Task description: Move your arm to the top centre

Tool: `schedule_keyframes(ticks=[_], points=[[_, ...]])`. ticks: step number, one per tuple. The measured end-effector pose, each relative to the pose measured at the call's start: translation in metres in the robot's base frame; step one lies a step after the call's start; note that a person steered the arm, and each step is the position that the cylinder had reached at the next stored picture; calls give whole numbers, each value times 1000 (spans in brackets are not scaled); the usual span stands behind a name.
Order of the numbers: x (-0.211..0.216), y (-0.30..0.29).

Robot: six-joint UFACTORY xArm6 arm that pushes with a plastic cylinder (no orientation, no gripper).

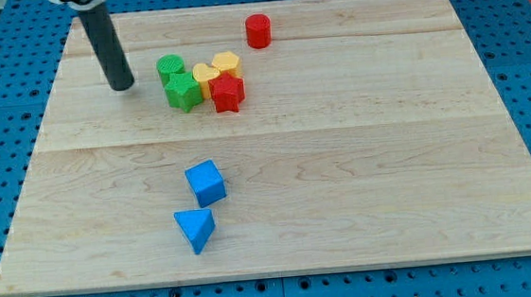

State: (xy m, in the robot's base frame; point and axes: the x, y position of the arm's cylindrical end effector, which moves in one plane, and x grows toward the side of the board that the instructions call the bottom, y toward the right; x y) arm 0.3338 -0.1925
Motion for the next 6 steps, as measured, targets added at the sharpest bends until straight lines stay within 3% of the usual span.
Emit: schedule_keyframes(ticks=[1,4,5,6], points=[[-27,22],[-34,75],[-65,68],[-74,106]])
